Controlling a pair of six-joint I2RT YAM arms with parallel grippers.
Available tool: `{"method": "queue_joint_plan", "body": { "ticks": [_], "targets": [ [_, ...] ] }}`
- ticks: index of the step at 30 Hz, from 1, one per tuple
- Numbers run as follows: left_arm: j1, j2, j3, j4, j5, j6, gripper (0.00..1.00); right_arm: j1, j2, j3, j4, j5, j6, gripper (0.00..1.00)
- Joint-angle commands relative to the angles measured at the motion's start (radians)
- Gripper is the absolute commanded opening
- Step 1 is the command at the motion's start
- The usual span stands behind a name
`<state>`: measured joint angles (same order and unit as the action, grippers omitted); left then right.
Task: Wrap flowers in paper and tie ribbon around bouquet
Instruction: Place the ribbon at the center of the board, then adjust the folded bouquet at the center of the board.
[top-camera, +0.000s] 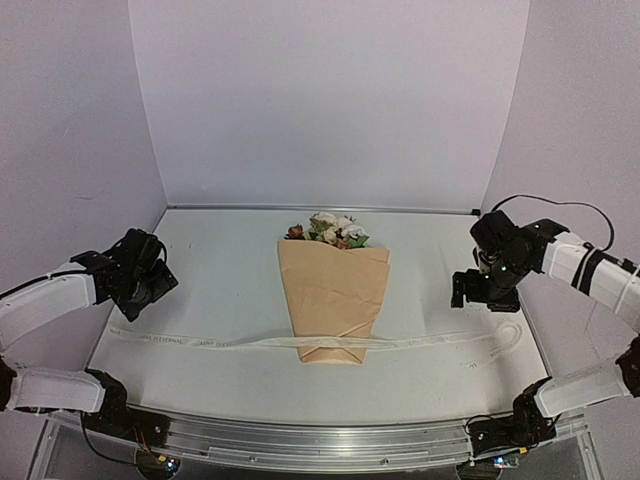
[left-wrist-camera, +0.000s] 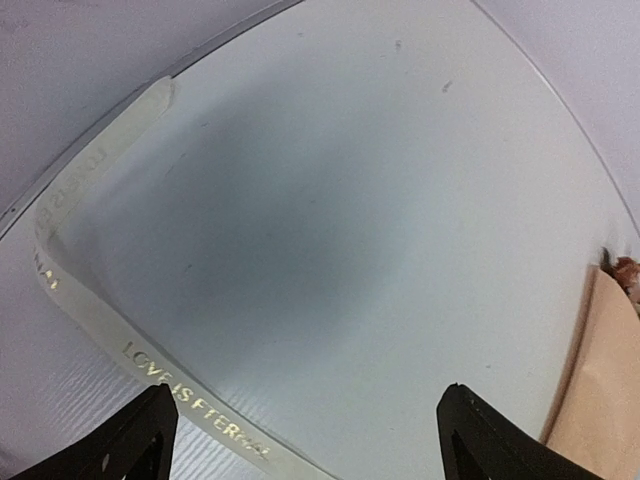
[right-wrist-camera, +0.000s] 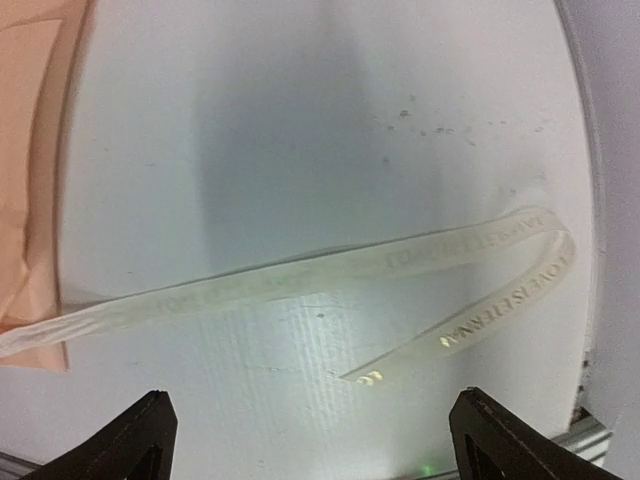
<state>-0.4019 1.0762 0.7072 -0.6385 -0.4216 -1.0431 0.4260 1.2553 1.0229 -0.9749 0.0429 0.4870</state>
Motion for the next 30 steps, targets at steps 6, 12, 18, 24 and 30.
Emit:
{"method": "queue_joint_plan", "body": {
  "ticks": [6, 12, 18, 24, 30],
  "targets": [
    [-0.152, 0.134, 0.127, 0.338, 0.329, 0.268, 0.87, 0.068, 0.204, 0.002, 0.399, -0.364, 0.203, 0.98],
    [-0.249, 0.317, 0.139, 0.526, 0.564, 0.299, 0.73, 0.112, 0.326, 0.012, 0.559, -0.416, 0.281, 0.93],
    [-0.312, 0.442, 0.146, 0.665, 0.729, 0.301, 0.62, 0.128, 0.464, 0.046, 0.645, -0.449, 0.359, 0.86],
    [-0.334, 0.519, 0.159, 0.682, 0.817, 0.304, 0.52, 0.132, 0.531, 0.047, 0.714, -0.466, 0.391, 0.77],
    [-0.339, 0.561, 0.155, 0.658, 0.852, 0.308, 0.45, 0.144, 0.564, -0.005, 0.812, -0.485, 0.451, 0.71]
  ]
}}
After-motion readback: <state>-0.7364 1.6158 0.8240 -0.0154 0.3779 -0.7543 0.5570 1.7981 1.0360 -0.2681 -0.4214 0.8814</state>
